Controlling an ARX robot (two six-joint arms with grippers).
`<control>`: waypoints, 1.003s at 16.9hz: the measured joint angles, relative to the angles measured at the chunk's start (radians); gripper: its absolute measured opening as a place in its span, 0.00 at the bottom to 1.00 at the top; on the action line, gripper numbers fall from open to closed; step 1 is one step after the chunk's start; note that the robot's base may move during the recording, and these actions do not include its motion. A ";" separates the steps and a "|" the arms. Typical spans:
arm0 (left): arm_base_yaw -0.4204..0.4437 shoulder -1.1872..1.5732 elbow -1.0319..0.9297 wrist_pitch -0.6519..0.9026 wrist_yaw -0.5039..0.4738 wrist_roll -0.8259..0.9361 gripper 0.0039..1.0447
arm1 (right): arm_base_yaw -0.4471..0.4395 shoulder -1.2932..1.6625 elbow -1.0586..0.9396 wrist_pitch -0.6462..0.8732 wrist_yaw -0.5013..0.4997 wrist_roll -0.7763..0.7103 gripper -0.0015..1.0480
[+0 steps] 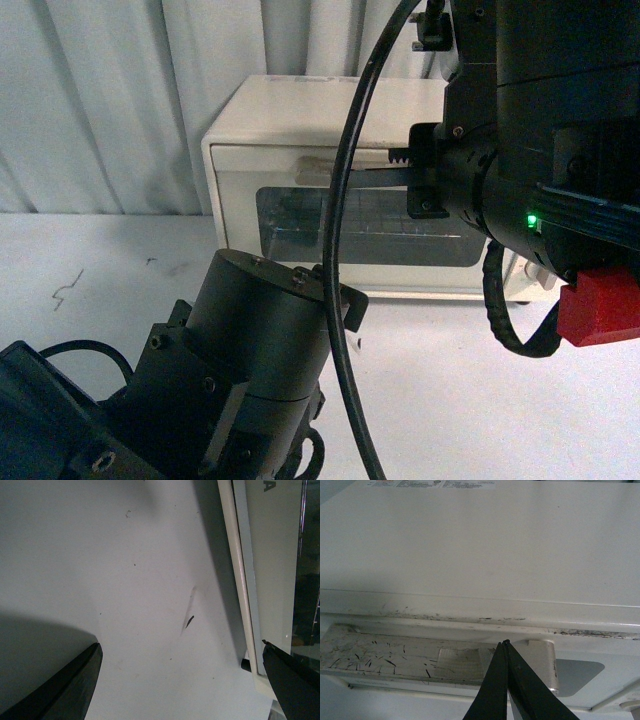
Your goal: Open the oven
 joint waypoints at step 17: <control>-0.003 0.000 -0.003 0.000 -0.005 0.000 0.94 | 0.160 -0.153 -0.231 -0.053 0.182 0.241 0.02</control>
